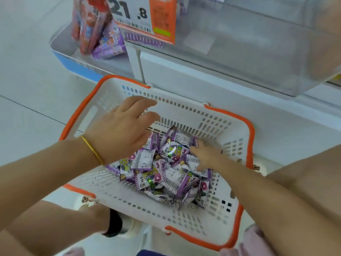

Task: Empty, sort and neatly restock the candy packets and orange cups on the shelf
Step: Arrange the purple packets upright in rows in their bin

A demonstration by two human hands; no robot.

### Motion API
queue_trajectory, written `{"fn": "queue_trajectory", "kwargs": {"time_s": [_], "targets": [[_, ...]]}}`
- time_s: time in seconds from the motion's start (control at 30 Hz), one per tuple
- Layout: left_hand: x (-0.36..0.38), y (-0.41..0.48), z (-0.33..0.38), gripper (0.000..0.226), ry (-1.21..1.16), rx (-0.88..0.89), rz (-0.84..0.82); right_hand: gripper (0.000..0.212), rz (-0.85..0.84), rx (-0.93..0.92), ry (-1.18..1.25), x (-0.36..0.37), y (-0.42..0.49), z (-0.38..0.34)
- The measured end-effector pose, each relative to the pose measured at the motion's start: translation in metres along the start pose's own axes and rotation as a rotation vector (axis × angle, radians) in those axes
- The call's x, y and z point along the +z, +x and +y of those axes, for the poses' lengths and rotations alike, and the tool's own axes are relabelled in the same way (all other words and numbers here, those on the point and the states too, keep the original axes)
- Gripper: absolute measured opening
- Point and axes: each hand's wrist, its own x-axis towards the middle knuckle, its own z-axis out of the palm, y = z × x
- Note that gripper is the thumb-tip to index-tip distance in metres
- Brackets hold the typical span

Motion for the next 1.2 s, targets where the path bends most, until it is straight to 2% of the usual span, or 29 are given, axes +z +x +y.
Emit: {"fn": "queue_trajectory", "kwargs": {"time_s": [0.13, 0.27, 0.33, 0.43, 0.5, 0.63, 0.67, 0.77, 0.87, 0.97, 1.13, 1.2], "targets": [[0.003, 0.008, -0.002, 0.038, -0.017, 0.001, -0.018, 0.076, -0.020, 0.054, 0.020, 0.004, 0.004, -0.001], [0.003, 0.012, 0.003, 0.041, -0.056, -0.024, -0.024, 0.032, 0.072, 0.066, 0.039, 0.001, -0.005, -0.002], [0.003, 0.012, 0.007, 0.043, -0.060, -0.021, -0.040, 0.021, 0.139, 0.066, 0.024, -0.001, -0.013, -0.003], [0.009, 0.007, 0.016, 0.045, -0.080, -0.034, -0.112, 0.019, 0.225, 0.086, 0.045, -0.016, -0.024, -0.004], [0.014, 0.005, 0.026, 0.041, -0.159, -0.083, -0.142, 0.026, 0.264, 0.095, 0.174, -0.038, -0.036, -0.009], [0.011, 0.009, 0.055, 0.048, -0.608, -0.453, -0.373, 0.032, 0.366, 0.020, 0.512, -0.100, -0.082, -0.036], [0.009, 0.011, 0.062, 0.052, -0.743, -0.544, -0.380, 0.031, 0.410, -0.005, 0.589, -0.111, -0.096, -0.045], [0.005, 0.013, 0.079, 0.060, -1.175, -0.723, -0.279, 0.031, 0.545, -0.033, 0.725, -0.129, -0.130, -0.061], [0.003, 0.011, 0.091, 0.056, -1.489, -0.804, -0.154, 0.028, 0.635, -0.035, 0.763, -0.132, -0.146, -0.065], [0.003, 0.006, 0.086, 0.054, -1.691, -0.853, -0.139, 0.027, 0.619, -0.083, 0.878, -0.138, -0.155, -0.076], [0.003, -0.002, 0.062, 0.079, -1.895, -1.008, -0.130, 0.013, 0.426, -0.195, 1.155, -0.145, -0.171, -0.096], [0.005, -0.005, 0.054, 0.091, -1.945, -1.069, -0.138, 0.024, 0.363, -0.237, 1.174, -0.144, -0.174, -0.094]]}}
